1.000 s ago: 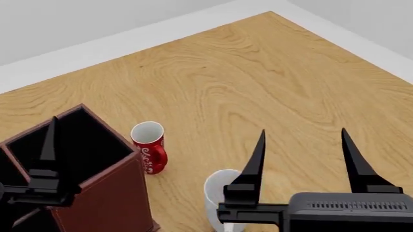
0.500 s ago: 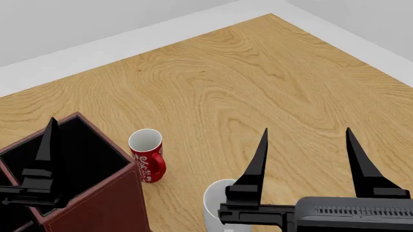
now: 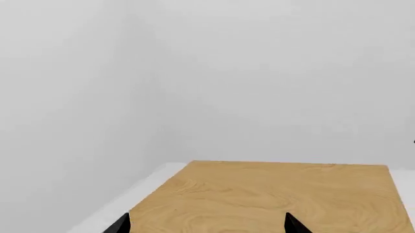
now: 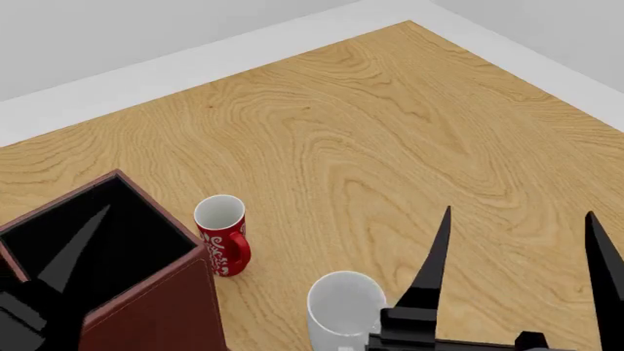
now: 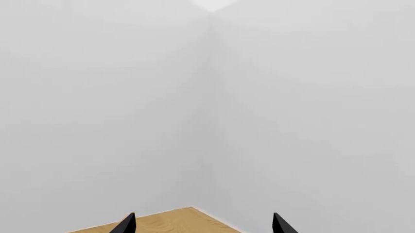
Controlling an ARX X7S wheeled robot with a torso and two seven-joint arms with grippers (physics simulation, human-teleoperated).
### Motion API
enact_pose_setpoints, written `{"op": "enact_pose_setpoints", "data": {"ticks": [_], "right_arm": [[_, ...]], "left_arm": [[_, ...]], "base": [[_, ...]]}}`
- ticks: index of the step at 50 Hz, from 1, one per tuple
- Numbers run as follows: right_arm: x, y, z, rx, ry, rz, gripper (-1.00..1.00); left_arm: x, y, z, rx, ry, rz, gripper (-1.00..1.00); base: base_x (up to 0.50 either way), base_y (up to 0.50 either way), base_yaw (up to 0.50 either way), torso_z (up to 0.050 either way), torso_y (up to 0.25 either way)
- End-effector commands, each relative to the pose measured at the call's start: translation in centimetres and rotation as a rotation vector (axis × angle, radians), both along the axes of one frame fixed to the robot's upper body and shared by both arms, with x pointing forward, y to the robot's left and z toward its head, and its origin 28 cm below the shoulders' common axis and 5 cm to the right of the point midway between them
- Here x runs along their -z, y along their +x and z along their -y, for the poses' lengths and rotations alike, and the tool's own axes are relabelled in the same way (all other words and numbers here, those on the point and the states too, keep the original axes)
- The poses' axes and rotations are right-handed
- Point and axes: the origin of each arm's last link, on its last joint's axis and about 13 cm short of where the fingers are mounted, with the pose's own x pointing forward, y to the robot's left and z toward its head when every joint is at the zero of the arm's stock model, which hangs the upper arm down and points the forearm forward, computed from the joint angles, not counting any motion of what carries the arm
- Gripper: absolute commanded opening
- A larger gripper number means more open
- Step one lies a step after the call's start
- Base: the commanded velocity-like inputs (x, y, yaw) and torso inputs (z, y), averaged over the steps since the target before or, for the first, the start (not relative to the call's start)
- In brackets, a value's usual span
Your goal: Pick up the book and place it in the right compartment of the caddy.
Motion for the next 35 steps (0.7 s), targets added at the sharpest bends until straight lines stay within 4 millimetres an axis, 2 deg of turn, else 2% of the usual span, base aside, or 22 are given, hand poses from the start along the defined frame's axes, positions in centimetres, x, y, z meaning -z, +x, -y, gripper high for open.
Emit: {"op": "enact_pose_setpoints", "data": {"ticks": [1,10,21,28,35], "right_arm": [[-0.5,-1.7,0.8,0.018,0.001,0.012,1.0],[-0.8,-2.2,1.0,0.031,0.015,0.029,1.0],[-0.7,-2.2,1.0,0.024,0.015,0.027,1.0],[-0.6,-1.8,0.8,0.016,0.014,0.016,1.0],[-0.6,-1.8,0.8,0.012,0.012,0.014,1.0]], "left_arm": [[-2.2,-2.1,-0.7,0.117,0.208,-0.053,1.0],[-2.5,-2.3,-0.8,0.156,0.321,-0.082,1.0],[-3.8,-0.5,-0.1,0.132,0.328,-0.068,1.0],[-3.6,0.6,0.7,0.127,0.365,-0.073,1.0],[-2.3,1.0,1.7,0.171,0.4,-0.113,1.0]], "base": [[0.0,0.0,0.0,0.0,0.0],[0.0,0.0,0.0,0.0,0.0],[0.0,0.0,0.0,0.0,0.0],[0.0,0.0,0.0,0.0,0.0],[0.0,0.0,0.0,0.0,0.0]]}}
